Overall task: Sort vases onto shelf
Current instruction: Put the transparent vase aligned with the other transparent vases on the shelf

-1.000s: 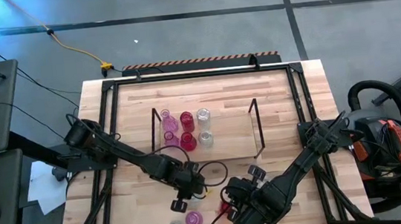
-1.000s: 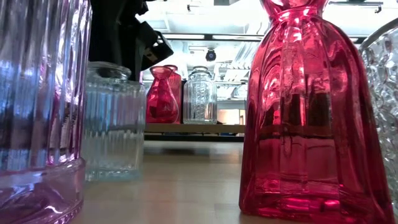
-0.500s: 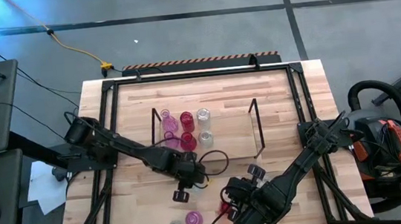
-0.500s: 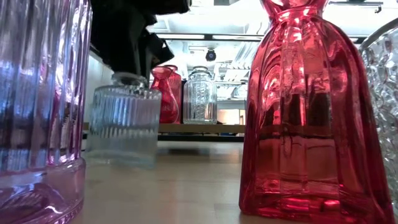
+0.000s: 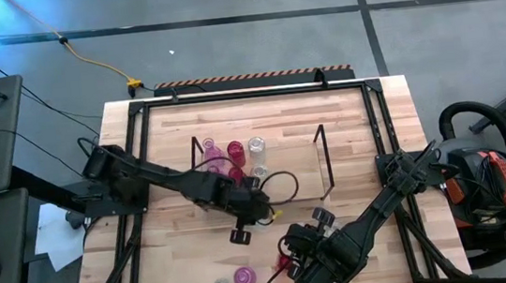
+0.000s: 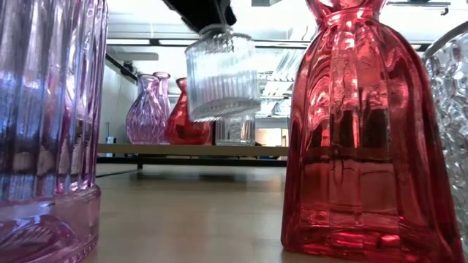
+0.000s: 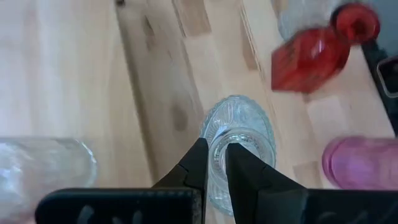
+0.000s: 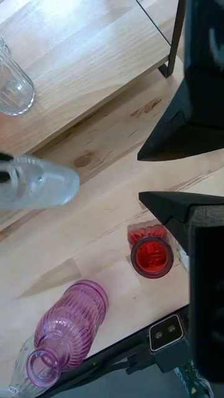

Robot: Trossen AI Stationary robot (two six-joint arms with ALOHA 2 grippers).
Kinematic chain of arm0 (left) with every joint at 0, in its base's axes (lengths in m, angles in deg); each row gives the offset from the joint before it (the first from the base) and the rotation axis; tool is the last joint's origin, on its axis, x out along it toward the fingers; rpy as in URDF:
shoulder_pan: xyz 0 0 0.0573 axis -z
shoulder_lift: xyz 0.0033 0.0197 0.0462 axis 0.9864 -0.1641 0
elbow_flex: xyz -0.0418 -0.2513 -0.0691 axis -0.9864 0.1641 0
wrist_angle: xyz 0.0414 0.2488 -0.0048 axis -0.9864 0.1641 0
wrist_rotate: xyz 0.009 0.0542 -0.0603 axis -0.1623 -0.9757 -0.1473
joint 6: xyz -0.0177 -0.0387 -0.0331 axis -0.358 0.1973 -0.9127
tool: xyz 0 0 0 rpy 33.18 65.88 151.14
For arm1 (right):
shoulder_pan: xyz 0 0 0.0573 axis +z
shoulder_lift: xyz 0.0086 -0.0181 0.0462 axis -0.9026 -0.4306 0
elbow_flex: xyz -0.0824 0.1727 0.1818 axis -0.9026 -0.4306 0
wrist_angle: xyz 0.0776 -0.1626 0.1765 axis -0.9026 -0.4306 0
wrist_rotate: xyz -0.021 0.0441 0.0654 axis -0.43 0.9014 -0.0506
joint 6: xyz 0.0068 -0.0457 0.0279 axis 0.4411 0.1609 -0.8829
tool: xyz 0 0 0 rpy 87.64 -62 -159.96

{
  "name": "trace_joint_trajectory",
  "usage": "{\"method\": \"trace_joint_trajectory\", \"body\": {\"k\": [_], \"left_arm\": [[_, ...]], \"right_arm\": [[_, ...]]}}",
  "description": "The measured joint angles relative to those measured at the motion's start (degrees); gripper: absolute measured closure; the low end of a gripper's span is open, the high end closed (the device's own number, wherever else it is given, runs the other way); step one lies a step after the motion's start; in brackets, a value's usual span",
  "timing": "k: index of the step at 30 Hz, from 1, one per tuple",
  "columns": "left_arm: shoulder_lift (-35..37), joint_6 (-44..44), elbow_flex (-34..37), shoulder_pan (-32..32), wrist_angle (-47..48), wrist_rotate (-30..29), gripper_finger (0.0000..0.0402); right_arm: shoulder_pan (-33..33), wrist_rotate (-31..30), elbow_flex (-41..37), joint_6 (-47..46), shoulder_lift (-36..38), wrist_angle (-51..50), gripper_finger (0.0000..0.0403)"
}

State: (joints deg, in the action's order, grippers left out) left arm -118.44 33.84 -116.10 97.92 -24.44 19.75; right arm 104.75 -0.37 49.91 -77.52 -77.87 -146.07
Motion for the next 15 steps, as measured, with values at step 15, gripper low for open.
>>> {"method": "trace_joint_trajectory", "body": {"k": [15], "left_arm": [[0.1, 1.4, -6.0, -4.0, 6.8, -2.3, 0.0374]], "right_arm": [[0.7, 0.2, 0.0, -1.8, 0.0, -2.3, 0.0334]]}}
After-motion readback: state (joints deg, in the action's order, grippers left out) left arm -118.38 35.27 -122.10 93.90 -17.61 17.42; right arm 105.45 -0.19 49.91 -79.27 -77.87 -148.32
